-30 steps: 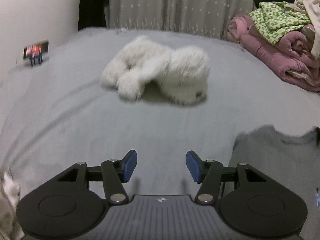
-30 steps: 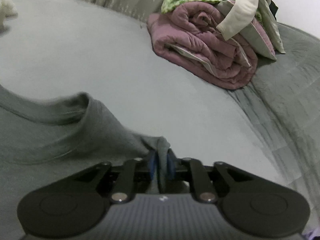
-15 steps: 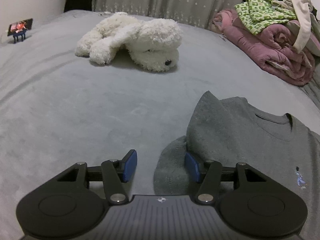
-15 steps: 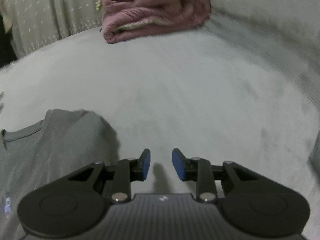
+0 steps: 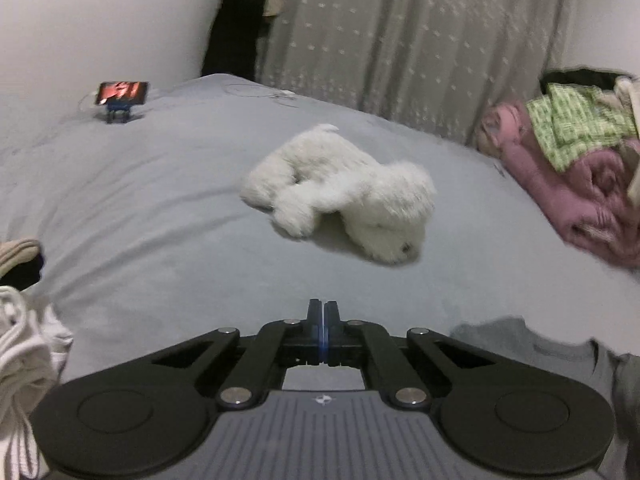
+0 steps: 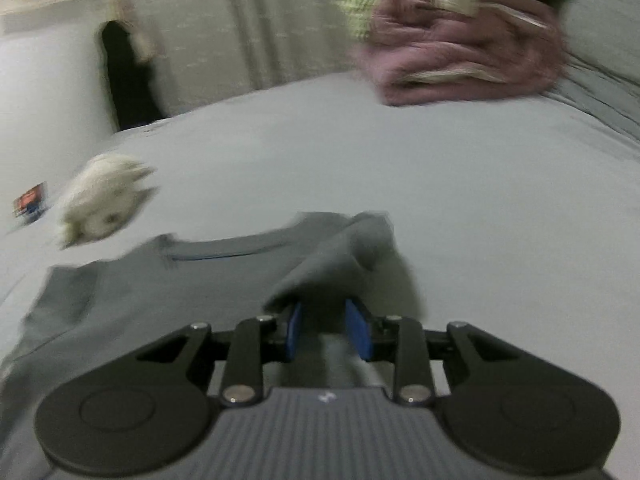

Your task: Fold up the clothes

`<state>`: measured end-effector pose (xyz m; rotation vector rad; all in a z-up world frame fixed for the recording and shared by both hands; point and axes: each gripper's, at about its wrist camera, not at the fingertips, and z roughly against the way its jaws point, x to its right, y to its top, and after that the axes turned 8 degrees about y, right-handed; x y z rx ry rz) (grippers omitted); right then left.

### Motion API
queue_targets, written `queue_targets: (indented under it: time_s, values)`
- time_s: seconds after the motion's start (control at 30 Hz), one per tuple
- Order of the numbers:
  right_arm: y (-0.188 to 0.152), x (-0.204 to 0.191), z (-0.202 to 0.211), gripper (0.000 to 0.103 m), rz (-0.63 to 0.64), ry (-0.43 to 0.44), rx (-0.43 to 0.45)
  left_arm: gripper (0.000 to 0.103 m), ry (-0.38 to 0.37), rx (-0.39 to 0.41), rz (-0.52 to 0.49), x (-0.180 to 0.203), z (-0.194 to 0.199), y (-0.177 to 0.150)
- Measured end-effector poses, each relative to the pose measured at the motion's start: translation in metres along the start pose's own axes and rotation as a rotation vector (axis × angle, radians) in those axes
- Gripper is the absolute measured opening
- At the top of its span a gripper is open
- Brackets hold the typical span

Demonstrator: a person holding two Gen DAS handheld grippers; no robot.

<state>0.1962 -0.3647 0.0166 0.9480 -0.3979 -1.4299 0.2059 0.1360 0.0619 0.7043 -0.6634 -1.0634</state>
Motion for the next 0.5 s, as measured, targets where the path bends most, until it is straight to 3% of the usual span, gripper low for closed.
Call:
queue_targets:
  time_s: [0.2,0.33,0.5]
  values:
    - [-0.008,-0.037,0.001,0.029,0.181,0.090,-0.047,0.000,-0.003,-0.138,-0.029,-0.001,-0.033,-0.022]
    - [-0.014,-0.027,0.021,0.035,0.165,0.090,0.002,0.000,-0.002,-0.162,-0.063,0.009,-0.041,-0.034]
    - [-0.018,-0.031,0.012,0.036,0.207,0.077,-0.038,0.000,-0.013,-0.179,-0.074,0.013,-0.045,-0.040]
